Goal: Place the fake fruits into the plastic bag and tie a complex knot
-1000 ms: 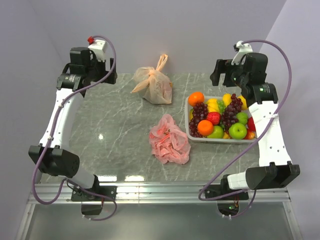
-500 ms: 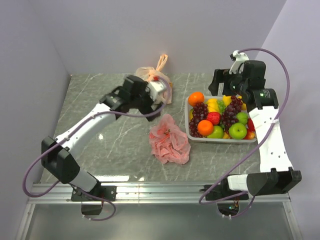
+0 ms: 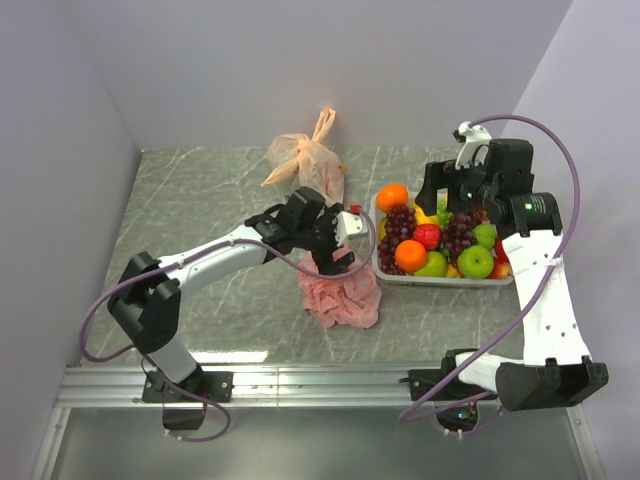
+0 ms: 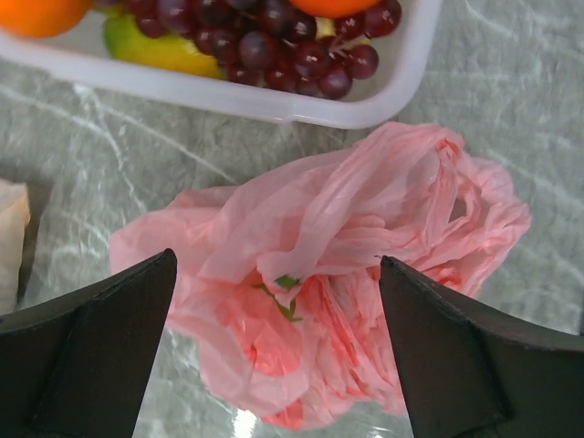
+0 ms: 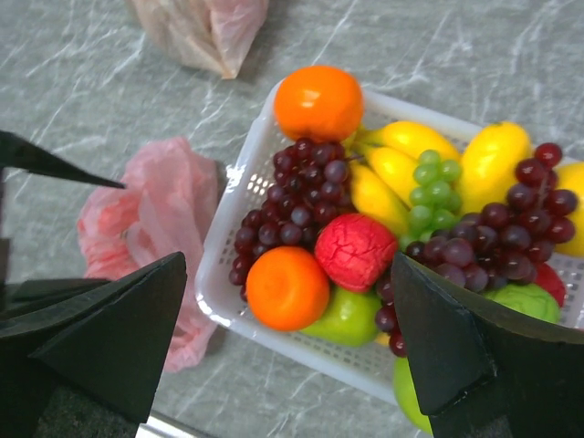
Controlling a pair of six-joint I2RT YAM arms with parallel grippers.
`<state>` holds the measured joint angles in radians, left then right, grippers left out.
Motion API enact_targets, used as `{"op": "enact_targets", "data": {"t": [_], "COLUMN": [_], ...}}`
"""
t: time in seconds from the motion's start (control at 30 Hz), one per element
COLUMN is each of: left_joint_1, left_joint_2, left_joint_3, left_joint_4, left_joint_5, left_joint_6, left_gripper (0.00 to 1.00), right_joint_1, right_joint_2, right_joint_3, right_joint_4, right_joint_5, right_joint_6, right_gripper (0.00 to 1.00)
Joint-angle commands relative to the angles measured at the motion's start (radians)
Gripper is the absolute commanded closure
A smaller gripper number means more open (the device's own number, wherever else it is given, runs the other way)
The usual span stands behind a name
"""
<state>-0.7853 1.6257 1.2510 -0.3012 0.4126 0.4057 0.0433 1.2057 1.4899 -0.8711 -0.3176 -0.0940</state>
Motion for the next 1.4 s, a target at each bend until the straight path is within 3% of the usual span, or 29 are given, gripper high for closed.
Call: {"op": "enact_targets", "data": {"t": [0.0,0.17,0.27,0.3,0.37,0.43,0.47,0.5,0.67,0.73,0.87,1.03,1.37], "left_joint_1": [-0.015,-0.025,-0.012,-0.005,0.035,0.063,0.079,0.089,0.173,0.227,0.354,0.435,0.524], "left_joint_2": [0.029,0.088,0.086,0.070,0.036,-0.029,-0.052,-0.102,-0.201,-0.208,-0.236,-0.240,-0.205], "left_joint_3": [-0.013,-0.015,0.005,0.007,0.005,0.005,0.007,0.013,0.044,0.077,0.054,0.064,0.039], "left_joint_4": [0.088,0.094,0.045,0.034,-0.004,-0.027,-0.032,-0.047,-0.084,-0.165,-0.179,-0.170,-0.145], "left_joint_5": [0.063,-0.049,-0.070,-0.052,0.001,0.080,0.084,0.083,-0.067,-0.005,0.110,0.196,0.350], "left_joint_6": [0.119,0.168,0.156,0.148,0.098,0.050,-0.008,-0.039,-0.397,-0.499,-0.707,-0.864,-1.093], "left_gripper": [0.01,0.06,0.29,0.44,0.58,0.80,0.96,1.00,1.00,1.00,1.00,1.00,1.00], "right_joint_1": [0.000,0.000,0.001,0.003,0.007,0.041,0.062,0.087,0.294,0.311,0.357,0.437,0.682], "right_joint_2": [-0.011,-0.009,-0.014,-0.011,0.002,0.017,0.017,0.011,0.020,0.040,0.019,0.026,0.054], "right_joint_3": [0.015,0.027,0.020,0.012,0.016,0.017,0.006,-0.003,-0.025,-0.023,-0.066,-0.059,-0.125], "right_joint_4": [-0.042,-0.039,-0.025,-0.013,-0.015,-0.019,-0.011,0.018,0.090,0.119,0.237,0.284,0.403], "right_joint_5": [-0.072,-0.118,-0.164,-0.167,-0.189,-0.192,-0.178,-0.154,-0.002,-0.021,-0.060,-0.103,0.130], "right_joint_6": [-0.026,-0.021,-0.023,-0.020,-0.027,-0.038,-0.045,-0.044,-0.038,-0.030,-0.030,-0.044,-0.177], "right_gripper": [0.00,0.00,0.00,0.00,0.00,0.00,0.00,0.00,0.00,0.00,0.00,0.00,0.00]}}
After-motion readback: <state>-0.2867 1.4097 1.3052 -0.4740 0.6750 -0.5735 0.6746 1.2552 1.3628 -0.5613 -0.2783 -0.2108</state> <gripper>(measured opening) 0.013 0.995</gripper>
